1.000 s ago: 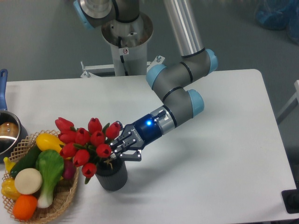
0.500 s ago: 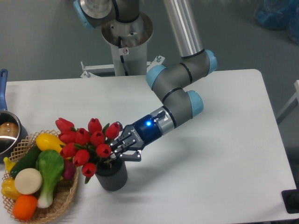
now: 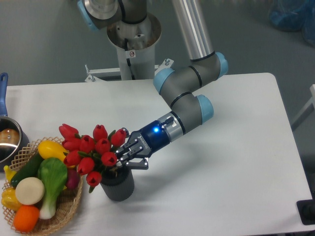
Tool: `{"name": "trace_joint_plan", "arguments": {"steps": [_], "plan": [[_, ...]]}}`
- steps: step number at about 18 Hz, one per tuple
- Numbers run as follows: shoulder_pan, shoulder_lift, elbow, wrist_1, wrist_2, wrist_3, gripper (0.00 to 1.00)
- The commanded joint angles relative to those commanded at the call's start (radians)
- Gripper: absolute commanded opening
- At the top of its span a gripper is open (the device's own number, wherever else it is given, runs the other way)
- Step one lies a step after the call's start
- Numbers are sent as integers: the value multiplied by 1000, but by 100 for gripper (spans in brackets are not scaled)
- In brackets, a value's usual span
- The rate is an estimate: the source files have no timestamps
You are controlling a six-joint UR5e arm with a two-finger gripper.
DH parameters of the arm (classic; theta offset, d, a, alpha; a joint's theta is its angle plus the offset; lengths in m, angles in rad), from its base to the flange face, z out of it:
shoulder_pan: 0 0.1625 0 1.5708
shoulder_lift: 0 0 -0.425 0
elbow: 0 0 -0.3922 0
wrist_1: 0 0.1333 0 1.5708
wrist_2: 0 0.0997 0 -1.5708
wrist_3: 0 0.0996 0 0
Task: Insert the flowers into the vase
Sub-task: 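Hold the tulips steady inside the vase, then open the gripper to release the tulip stems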
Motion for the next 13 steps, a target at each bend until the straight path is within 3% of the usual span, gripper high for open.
{"name": "trace_joint_plan", "arguments": {"steps": [13], "plan": [[0, -3, 0, 0, 0, 18, 45]]}}
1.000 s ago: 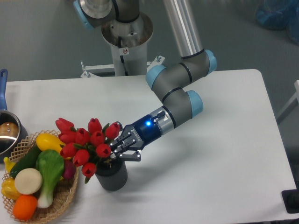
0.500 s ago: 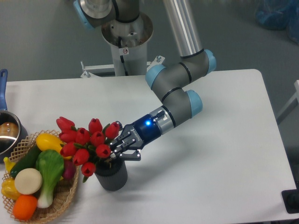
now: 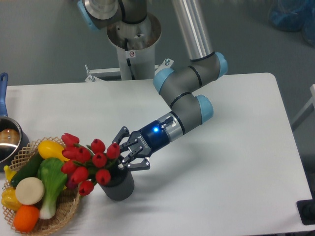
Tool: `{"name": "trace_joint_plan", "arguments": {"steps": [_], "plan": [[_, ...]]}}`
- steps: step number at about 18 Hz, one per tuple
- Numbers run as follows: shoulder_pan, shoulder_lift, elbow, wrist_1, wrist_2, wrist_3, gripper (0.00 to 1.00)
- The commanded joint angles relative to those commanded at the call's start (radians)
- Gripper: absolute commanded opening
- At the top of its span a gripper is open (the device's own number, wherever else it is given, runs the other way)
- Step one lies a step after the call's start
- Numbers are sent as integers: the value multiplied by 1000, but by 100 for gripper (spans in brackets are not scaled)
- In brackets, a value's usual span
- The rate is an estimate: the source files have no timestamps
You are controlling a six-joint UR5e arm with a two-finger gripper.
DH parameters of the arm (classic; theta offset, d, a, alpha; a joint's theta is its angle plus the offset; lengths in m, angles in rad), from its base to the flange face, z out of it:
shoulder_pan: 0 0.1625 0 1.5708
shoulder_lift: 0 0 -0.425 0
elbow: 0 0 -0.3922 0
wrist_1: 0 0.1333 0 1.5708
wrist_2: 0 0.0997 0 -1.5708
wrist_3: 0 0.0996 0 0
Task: Insert the flowers into the vase
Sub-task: 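Open the gripper to release the tulip stems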
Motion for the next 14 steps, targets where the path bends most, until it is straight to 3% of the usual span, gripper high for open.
{"name": "trace_joint_plan", "arguments": {"steps": [3, 5, 6, 10, 14], "plan": [[0, 0, -2, 0, 0, 9, 54], [3, 0, -2, 0, 0, 15, 67], [6, 0, 0, 0, 0, 17, 78], [20, 2, 5, 0, -2, 18, 95], [51, 9, 20, 0, -8, 8, 100]]}}
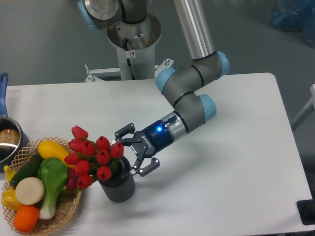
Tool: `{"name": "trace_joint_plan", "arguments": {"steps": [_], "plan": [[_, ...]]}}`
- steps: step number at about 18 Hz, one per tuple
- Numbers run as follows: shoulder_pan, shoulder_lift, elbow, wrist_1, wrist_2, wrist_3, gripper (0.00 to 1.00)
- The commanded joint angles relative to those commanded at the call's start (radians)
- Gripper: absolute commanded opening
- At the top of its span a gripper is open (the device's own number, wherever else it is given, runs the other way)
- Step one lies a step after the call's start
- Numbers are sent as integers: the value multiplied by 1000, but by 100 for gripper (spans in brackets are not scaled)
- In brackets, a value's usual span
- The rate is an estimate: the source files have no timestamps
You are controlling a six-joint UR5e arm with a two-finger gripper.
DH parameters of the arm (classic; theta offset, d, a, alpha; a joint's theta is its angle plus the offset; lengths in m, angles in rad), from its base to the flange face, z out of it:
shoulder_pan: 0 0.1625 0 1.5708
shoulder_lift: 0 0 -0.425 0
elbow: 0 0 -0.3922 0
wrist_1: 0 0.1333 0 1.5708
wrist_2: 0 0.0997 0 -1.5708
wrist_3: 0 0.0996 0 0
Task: Insert the flowers into the vase
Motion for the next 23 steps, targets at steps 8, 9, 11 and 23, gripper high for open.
{"name": "trace_joint_plan", "arguments": {"steps": [8, 9, 11, 23], "plan": [[90, 3, 135, -2, 2, -12, 100], [100, 0, 165, -2, 3, -14, 100], [123, -11, 221, -2, 3, -12, 100], [201, 101, 367, -5, 313, -123, 100]]}}
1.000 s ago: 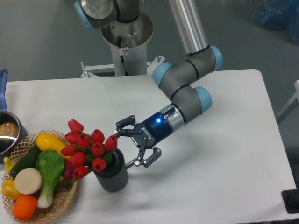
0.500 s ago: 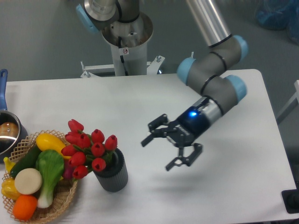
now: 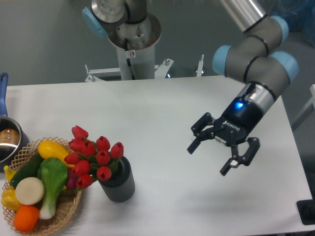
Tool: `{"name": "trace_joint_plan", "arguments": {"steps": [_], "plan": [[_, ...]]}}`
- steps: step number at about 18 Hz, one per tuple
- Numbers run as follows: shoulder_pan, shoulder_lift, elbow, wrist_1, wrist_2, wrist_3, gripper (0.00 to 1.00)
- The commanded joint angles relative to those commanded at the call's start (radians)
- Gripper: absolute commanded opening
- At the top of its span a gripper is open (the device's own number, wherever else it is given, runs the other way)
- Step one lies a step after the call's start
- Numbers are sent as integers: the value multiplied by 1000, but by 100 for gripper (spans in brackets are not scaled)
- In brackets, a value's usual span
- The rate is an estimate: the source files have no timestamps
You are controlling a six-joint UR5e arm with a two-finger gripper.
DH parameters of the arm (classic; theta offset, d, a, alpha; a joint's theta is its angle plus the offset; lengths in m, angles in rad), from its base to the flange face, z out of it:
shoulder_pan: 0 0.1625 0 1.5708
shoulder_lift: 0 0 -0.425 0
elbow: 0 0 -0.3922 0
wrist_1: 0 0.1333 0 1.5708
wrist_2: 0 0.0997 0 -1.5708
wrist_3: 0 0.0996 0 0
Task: Insert the flowers into the vase
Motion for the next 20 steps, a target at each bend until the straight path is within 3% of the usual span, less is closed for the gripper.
{"name": "trace_joint_plan", "arguments": {"steps": [4, 9, 12, 14, 20], "plan": [[5, 44, -20, -6, 126, -37, 100], [5, 147, -95, -11, 314, -68, 100], [2, 245, -162, -20, 576, -66, 100], [3, 291, -173, -29, 676, -68, 100], [22, 382, -153, -201, 911, -32, 100]]}}
